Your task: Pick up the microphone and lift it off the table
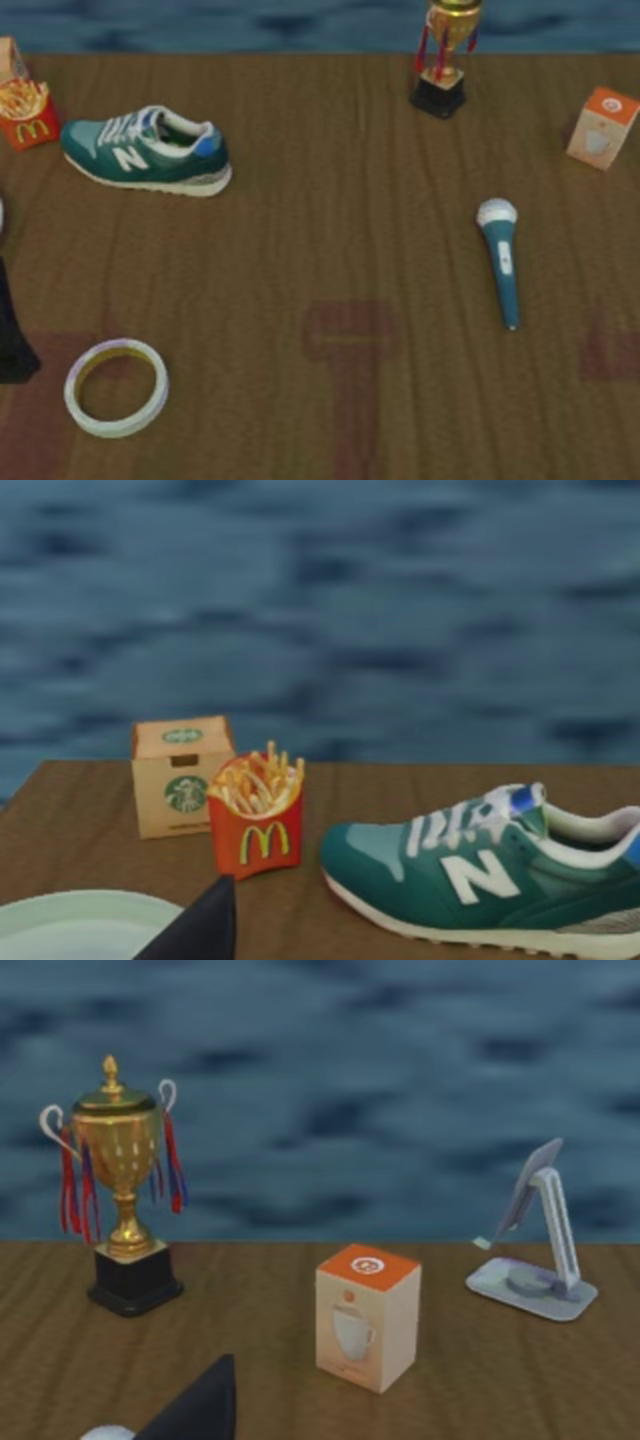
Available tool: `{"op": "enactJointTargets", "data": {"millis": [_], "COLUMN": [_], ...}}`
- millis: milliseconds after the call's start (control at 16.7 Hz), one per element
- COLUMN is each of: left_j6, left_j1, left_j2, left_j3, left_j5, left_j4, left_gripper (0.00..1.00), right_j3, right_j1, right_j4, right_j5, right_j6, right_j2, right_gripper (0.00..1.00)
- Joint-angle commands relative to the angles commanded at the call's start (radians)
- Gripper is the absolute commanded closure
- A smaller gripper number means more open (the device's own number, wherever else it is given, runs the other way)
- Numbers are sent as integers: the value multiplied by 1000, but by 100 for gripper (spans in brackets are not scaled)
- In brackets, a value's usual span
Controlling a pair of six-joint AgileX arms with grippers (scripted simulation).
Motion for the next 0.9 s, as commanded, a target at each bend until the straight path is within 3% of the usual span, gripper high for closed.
{"op": "enactJointTargets", "data": {"millis": [420,900], "left_j6": [0,0], "left_j1": [0,0], "left_j2": [0,0], "left_j3": [0,0], "left_j5": [0,0], "left_j4": [0,0], "left_gripper": [0,0], "right_j3": [131,639], "right_j1": [43,196], "right_j4": [-98,-431], "right_j5": [7,23], "right_j6": [35,197], "right_j2": [157,891], "right_gripper": [0,0]}}
